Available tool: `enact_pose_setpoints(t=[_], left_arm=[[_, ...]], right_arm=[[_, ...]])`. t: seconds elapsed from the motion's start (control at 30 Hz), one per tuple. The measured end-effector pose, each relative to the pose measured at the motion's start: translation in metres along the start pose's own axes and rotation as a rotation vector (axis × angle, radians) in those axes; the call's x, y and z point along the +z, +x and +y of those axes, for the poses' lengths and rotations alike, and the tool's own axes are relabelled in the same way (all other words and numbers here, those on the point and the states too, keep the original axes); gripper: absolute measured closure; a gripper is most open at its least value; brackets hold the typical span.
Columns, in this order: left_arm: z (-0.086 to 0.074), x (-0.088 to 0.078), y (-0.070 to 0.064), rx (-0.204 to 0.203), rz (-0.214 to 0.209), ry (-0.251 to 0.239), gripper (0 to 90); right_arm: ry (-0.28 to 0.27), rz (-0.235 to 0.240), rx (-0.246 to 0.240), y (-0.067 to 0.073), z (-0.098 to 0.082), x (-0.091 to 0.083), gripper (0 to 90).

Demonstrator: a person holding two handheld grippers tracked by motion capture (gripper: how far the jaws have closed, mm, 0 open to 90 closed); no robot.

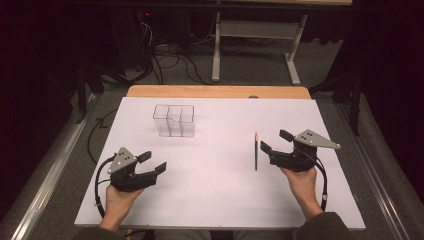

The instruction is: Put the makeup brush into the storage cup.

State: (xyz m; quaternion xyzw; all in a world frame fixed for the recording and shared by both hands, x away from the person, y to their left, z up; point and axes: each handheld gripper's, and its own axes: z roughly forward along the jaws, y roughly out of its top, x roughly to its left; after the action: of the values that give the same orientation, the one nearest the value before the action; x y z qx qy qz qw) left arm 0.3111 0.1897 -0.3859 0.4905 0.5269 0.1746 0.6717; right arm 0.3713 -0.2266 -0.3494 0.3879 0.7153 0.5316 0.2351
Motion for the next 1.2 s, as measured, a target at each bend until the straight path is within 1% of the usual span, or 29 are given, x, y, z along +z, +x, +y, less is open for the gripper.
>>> enact_pose_setpoints(t=[0.07, 0.1, 0.2, 0.23, 0.43, 0.5, 0.7, 0.9, 1.07, 1.13, 1.17, 1.2], left_arm=[[0.000, 0.000, 0.000, 0.003, -0.002, 0.003, 31.3], [0.000, 0.000, -0.001, 0.003, -0.003, 0.001, 31.3], [0.000, 0.000, 0.000, 0.001, -0.002, 0.003, 31.3], [0.000, 0.000, 0.000, 0.002, -0.002, 0.006, 31.2], [-0.001, 0.000, -0.001, 0.004, -0.008, 0.007, 31.0], [-0.002, 0.001, -0.001, 0.006, -0.011, 0.012, 30.9], [-0.002, 0.001, -0.001, 0.010, -0.014, 0.017, 30.9], [-0.002, 0.001, -0.001, 0.008, -0.016, 0.015, 30.9], [-0.002, 0.001, -0.001, 0.012, -0.017, 0.020, 30.9], [-0.002, 0.001, -0.001, 0.013, -0.017, 0.020, 30.9], [-0.002, 0.001, -0.001, 0.014, -0.017, 0.020, 30.9], [-0.002, 0.001, -0.001, 0.012, -0.016, 0.020, 30.9]], right_arm=[[-0.001, -0.002, 0.001, 0.000, 0.001, 0.002, 18.6], [0.003, 0.004, 0.001, 0.000, 0.002, 0.007, 18.7], [0.009, 0.002, -0.003, 0.001, 0.004, 0.011, 18.7], [0.012, 0.009, 0.003, 0.002, 0.006, 0.015, 18.7], [0.012, 0.010, -0.004, 0.004, 0.011, 0.022, 18.8], [0.022, 0.004, -0.006, 0.003, 0.014, 0.026, 18.9], [0.024, -0.002, -0.010, 0.001, 0.019, 0.034, 19.1], [0.031, -0.026, 0.001, -0.003, 0.022, 0.047, 19.5], [0.030, -0.035, -0.002, -0.003, 0.024, 0.051, 19.7], [0.040, -0.038, -0.007, -0.003, 0.025, 0.053, 19.8], [0.055, -0.038, -0.007, -0.002, 0.026, 0.055, 19.8], [0.055, -0.038, -0.007, -0.002, 0.026, 0.055, 19.8]])
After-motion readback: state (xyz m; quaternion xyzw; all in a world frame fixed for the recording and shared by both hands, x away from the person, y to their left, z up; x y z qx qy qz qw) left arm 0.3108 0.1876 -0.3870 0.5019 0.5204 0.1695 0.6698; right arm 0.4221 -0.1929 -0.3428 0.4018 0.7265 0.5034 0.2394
